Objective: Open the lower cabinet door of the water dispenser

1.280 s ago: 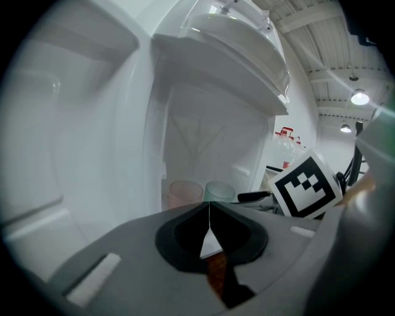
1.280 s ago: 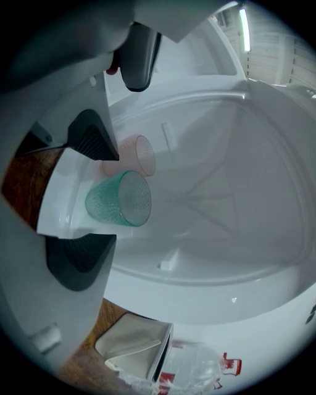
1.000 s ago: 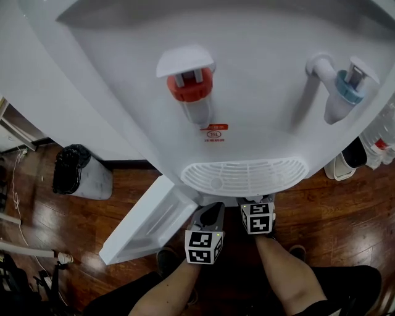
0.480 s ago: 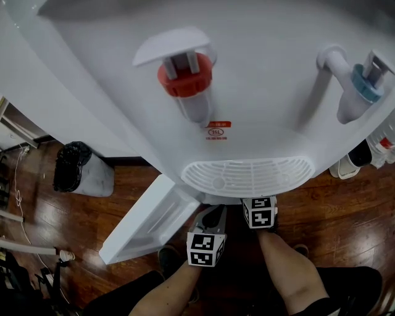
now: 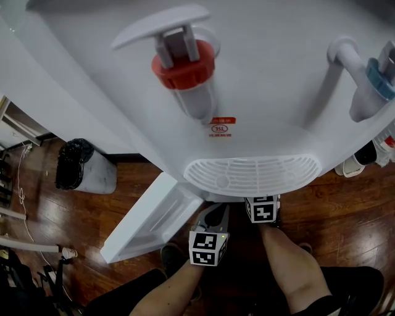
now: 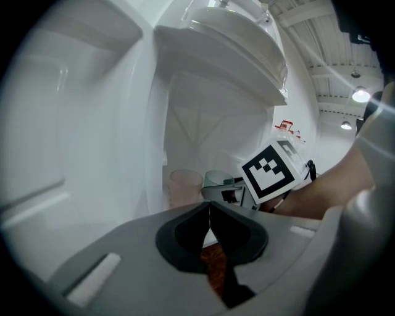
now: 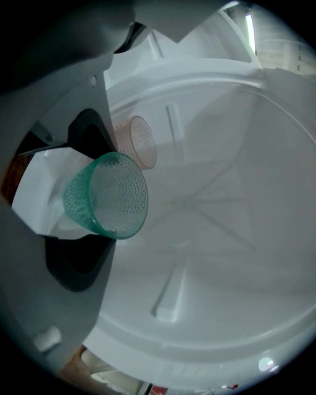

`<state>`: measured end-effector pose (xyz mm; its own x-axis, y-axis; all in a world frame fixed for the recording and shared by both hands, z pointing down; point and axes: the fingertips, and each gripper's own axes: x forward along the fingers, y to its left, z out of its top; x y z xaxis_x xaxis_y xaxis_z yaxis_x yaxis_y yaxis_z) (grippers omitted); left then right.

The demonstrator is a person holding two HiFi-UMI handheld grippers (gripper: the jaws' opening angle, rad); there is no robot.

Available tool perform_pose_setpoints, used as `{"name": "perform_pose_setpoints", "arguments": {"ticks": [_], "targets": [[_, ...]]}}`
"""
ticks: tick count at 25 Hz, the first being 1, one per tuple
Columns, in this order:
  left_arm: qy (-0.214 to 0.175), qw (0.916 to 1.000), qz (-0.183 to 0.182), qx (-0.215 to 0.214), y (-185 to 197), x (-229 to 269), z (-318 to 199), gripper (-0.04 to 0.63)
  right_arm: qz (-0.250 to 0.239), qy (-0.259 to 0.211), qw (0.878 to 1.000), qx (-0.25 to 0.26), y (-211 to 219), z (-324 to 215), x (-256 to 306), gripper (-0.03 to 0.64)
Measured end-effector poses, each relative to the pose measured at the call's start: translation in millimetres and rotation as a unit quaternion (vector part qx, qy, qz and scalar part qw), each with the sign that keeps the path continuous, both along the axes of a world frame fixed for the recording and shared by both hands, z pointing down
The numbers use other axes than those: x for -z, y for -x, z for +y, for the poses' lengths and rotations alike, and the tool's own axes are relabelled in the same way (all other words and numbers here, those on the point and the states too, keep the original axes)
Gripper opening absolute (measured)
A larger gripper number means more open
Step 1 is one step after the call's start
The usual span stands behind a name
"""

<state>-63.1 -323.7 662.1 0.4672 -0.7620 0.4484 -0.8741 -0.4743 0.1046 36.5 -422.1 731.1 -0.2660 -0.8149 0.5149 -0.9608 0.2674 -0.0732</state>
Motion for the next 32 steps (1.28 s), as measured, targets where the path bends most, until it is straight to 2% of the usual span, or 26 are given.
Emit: {"name": "perform_pose_setpoints", "arguments": {"ticks": [12,25,32], "targets": [[0.001,1.0,0.004,0.003,2,1,1,0.083,0.003,-0.007,1.0,0.006,5,-7,14,0.368],[-0.006,1.0,0.005,-0.004,-1,14,3,0.083,0.022,-0.002,1.0,0.019,-2,15,15,0.364],[-0.021,0.9991,0.003,-0.036,-9,41,17,0.087,0.016,-0.008,0.999,0.03,-1,48,43,0.371]]}}
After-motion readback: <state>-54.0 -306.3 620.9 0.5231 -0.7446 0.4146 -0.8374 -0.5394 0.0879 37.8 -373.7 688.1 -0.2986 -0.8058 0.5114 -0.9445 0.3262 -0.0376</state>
